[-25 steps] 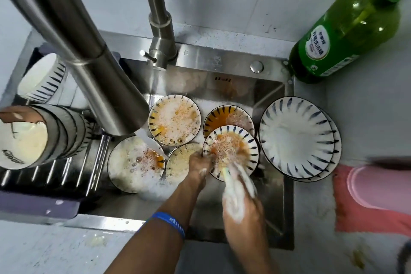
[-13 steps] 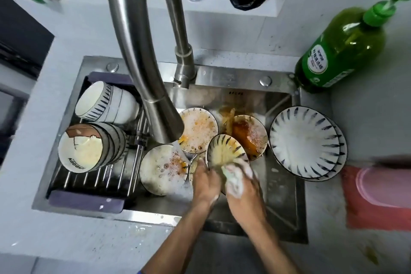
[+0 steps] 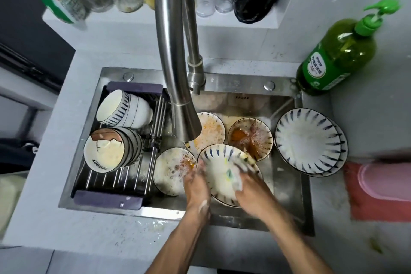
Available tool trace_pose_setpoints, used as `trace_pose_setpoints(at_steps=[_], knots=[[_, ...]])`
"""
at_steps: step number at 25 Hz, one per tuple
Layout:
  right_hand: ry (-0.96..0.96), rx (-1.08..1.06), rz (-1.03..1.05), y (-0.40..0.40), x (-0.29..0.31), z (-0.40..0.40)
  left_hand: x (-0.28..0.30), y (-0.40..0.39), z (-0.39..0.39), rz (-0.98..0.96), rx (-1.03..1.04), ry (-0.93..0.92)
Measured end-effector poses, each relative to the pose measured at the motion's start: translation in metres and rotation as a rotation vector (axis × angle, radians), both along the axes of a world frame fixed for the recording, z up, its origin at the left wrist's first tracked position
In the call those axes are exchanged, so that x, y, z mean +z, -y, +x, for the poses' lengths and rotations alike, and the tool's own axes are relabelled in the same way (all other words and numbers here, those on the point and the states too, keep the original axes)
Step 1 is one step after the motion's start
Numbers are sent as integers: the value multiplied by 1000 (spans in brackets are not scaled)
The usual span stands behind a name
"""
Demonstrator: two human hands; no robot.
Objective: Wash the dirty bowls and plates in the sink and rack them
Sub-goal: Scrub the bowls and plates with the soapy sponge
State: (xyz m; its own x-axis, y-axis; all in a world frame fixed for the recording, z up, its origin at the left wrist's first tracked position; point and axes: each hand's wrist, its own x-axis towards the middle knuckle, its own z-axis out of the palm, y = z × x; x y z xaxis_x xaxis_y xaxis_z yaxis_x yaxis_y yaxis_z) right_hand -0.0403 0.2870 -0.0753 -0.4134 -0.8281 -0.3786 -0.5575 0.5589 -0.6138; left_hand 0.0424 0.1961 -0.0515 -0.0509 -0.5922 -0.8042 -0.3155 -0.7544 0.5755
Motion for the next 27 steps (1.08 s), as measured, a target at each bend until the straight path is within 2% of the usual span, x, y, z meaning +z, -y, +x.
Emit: trace_pose_setpoints(at_steps=[3, 5, 6, 8, 11, 17, 21, 23, 25, 27], knots=[[127, -35, -22, 13, 10, 14, 1, 6, 4, -28, -22, -25], [8, -45, -34, 23, 4, 12, 1, 5, 6, -1, 29, -44], [-48, -34, 22, 22, 6, 13, -3, 5, 9, -1, 39, -47], [-18, 20, 112, 18, 8, 20, -1, 4, 11, -4, -8, -59], [41, 90, 0, 23, 4, 21, 0, 1, 9, -2, 2, -68], [52, 69, 185, -6, 8, 10, -4, 1, 14, 20, 25, -57], [40, 126, -46, 11, 19, 15, 1, 9, 8, -50, -26, -40], [15, 57, -20, -5, 17, 14, -1, 10, 6, -34, 22, -78], [-35, -80, 43, 3, 12, 1, 4, 4, 0, -21, -25, -122], [40, -40, -2, 12, 16, -1, 5, 2, -9, -28, -36, -137]])
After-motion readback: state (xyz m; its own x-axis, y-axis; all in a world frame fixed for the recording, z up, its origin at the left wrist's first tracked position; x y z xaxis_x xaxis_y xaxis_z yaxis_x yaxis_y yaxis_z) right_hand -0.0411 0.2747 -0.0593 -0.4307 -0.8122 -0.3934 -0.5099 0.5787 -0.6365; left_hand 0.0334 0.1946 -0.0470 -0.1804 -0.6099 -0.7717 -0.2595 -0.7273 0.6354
